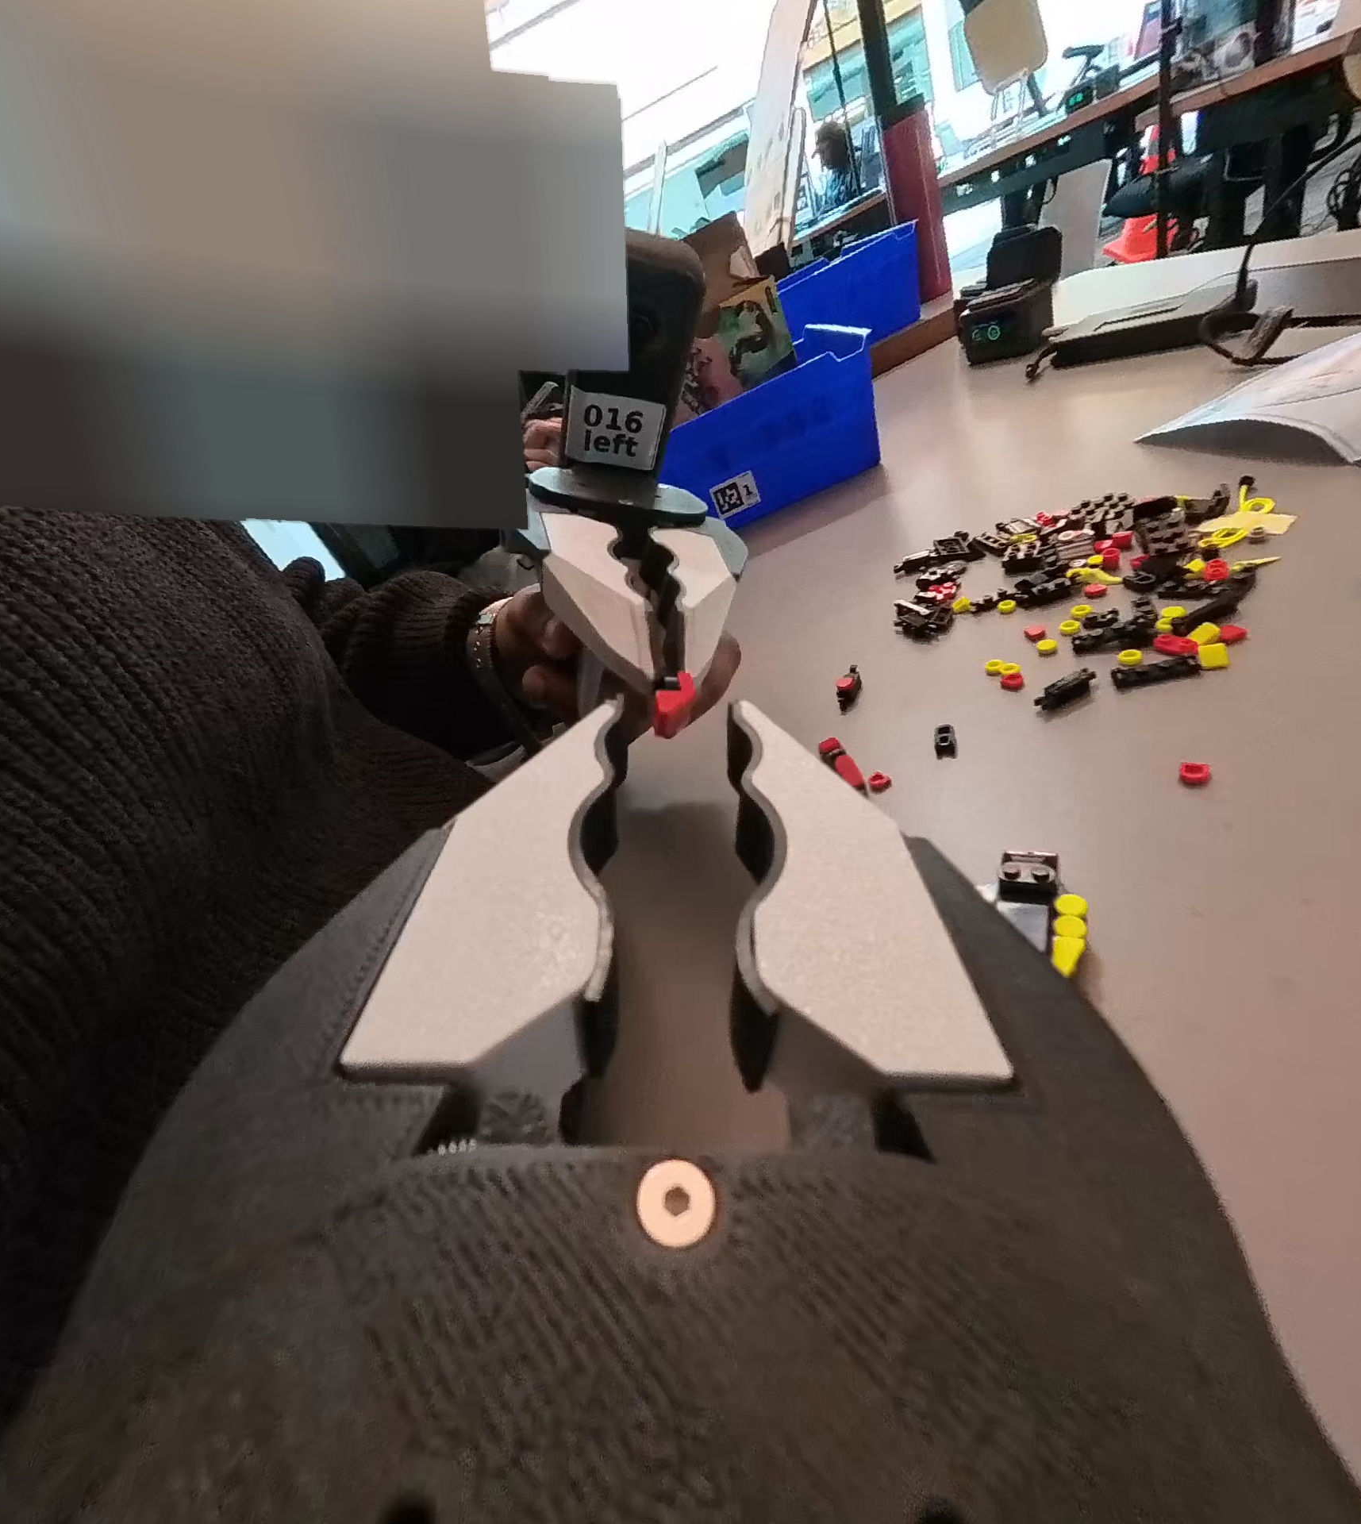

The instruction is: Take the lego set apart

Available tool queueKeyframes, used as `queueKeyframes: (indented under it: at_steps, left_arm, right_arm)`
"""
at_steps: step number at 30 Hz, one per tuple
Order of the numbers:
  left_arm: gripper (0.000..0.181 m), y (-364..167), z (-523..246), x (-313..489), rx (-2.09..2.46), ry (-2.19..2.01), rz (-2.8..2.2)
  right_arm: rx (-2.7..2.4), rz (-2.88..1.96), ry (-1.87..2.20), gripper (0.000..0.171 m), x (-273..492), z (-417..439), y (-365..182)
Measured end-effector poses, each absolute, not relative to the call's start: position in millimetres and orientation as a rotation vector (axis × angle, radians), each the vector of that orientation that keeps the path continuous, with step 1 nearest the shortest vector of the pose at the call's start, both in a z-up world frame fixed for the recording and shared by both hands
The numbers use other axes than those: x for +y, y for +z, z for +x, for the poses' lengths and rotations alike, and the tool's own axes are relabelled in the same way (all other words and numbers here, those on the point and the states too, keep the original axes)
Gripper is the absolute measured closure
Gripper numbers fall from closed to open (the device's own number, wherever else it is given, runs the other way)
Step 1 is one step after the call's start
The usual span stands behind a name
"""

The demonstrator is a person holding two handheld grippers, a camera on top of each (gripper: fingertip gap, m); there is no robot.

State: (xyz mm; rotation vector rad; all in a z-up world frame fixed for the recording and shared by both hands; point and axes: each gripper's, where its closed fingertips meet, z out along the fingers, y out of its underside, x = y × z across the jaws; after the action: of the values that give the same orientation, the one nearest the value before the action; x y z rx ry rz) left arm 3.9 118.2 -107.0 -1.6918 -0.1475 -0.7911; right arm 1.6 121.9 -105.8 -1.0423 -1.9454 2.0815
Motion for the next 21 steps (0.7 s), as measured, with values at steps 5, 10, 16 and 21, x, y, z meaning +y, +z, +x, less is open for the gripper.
queueKeyframes:
  at_steps: [5, 10, 16, 21]
  left_arm:
    - [0.178, -106, 7, 118, -0.134, -0.809, -1.686]
    - [0.179, -103, 10, 117, -0.156, -0.866, -1.662]
    - [0.179, -100, 13, 119, -0.15, -0.872, -1.648]
    - [0.178, -100, 16, 117, -0.134, -0.905, -1.648]
  right_arm:
    - [-1.937, -1.021, 2.131, 0.163, 120, 4, -102]
    - [-1.939, -1.005, 2.155, 0.164, 119, 7, -100]
    - [-1.958, -1.007, 2.205, 0.162, 117, 10, -100]
    - [-1.982, -0.989, 2.198, 0.163, 115, 12, -100]
